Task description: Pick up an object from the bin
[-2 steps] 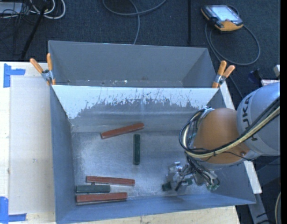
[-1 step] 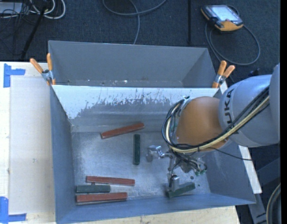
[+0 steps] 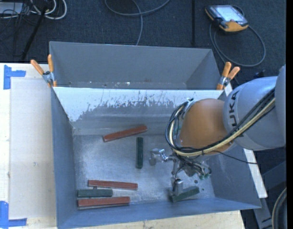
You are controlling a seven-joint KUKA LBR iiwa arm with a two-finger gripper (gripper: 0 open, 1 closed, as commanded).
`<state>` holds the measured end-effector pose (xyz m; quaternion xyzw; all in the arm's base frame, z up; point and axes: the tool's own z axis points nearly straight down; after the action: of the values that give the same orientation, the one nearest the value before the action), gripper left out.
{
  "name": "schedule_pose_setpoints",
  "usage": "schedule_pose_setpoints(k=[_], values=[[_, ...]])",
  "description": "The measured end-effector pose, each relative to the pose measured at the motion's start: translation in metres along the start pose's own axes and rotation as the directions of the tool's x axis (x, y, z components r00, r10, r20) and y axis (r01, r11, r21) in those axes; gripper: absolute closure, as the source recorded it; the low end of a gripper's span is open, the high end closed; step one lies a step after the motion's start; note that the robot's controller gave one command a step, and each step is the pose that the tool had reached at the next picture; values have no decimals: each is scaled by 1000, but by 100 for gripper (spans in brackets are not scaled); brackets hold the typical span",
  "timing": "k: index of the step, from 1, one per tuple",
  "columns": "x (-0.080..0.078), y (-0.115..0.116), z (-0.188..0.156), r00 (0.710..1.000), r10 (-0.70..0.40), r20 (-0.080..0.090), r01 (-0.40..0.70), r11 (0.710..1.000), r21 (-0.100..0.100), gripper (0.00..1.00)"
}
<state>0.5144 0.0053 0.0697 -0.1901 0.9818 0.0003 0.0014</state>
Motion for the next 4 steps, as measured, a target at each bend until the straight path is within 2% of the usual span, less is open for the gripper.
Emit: schedule_pose_setpoints(k=[1, 2, 3, 4], values=[[18, -1, -10, 979, 203, 6, -203, 979, 1, 0], [20, 31, -6, 955, 296, -5, -296, 955, 1, 0], [37, -11, -55, 1000, -11, -6, 11, 1000, -4, 0], [44, -34, -53, 1000, 29, 4, -29, 1000, 6, 0]])
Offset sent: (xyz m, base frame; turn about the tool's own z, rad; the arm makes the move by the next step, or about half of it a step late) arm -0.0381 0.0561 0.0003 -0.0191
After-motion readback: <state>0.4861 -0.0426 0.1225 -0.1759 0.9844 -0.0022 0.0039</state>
